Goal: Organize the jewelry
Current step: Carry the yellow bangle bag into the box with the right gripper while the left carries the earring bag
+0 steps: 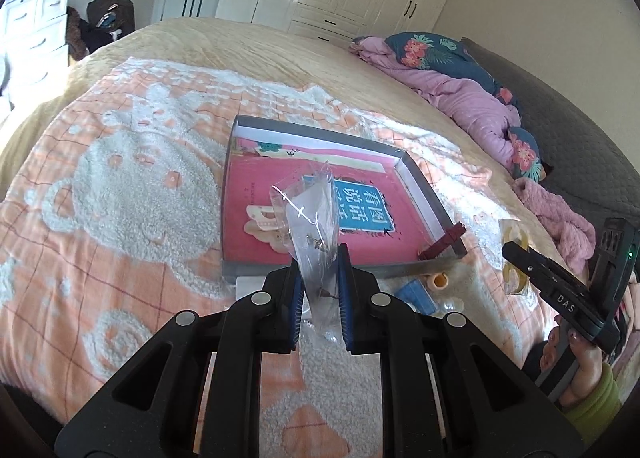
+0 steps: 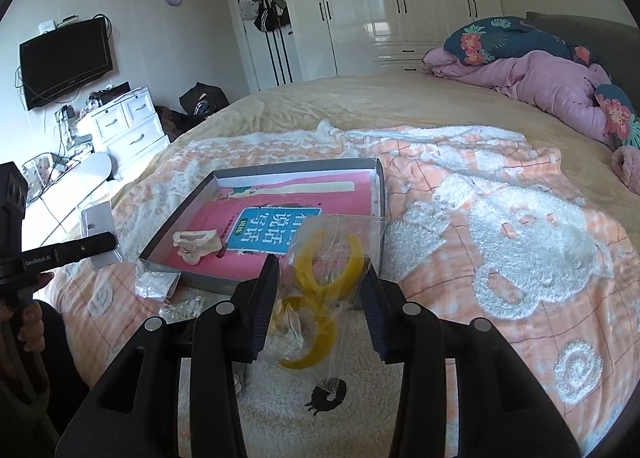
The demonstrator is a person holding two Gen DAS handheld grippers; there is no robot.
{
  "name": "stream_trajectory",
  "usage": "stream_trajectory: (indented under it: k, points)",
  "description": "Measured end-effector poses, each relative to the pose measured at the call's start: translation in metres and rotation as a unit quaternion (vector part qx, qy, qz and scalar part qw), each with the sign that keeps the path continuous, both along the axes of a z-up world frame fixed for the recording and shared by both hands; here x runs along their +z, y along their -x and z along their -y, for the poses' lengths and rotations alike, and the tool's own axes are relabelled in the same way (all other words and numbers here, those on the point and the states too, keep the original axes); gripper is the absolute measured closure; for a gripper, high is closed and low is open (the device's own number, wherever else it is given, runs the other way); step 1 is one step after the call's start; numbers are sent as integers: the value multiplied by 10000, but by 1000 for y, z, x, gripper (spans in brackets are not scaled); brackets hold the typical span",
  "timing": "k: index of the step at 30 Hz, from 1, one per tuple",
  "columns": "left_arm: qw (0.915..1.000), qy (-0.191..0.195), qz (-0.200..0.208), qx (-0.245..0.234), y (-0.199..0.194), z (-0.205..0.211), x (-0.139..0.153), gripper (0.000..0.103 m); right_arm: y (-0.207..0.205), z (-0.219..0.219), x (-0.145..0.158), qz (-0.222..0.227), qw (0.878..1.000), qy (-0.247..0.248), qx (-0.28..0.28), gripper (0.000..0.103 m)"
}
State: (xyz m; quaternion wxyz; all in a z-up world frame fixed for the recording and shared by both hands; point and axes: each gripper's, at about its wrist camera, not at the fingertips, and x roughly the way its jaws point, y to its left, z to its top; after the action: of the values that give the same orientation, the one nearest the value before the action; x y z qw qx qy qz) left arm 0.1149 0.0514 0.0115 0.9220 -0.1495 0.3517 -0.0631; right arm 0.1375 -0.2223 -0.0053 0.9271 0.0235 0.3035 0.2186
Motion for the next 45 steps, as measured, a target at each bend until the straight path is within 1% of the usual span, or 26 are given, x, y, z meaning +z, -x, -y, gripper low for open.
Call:
stream_trajectory:
  k: [13,18,26,37,45]
  points:
    - [9997,-142,-81,-194,-43,15,-3,95,-46,-11,-22,-294,9995,49,-39,64]
    - [9990,-221,-181,-344,-62,25,-11,95,-60,-16,-25,-304,9995,76,20,64]
    - [9981,-277,-335,-428,-86,33,-24,95,-81,-30,-29,-222,9996,135,139,64]
    - [9960,-291,-586,-615,-107,43,-46,95,-103,-41,-40,-326,9991,157,224,64]
    - [9933,-329,-776,-790,-111,50,-61,94,-115,-42,-51,-483,9985,186,198,64]
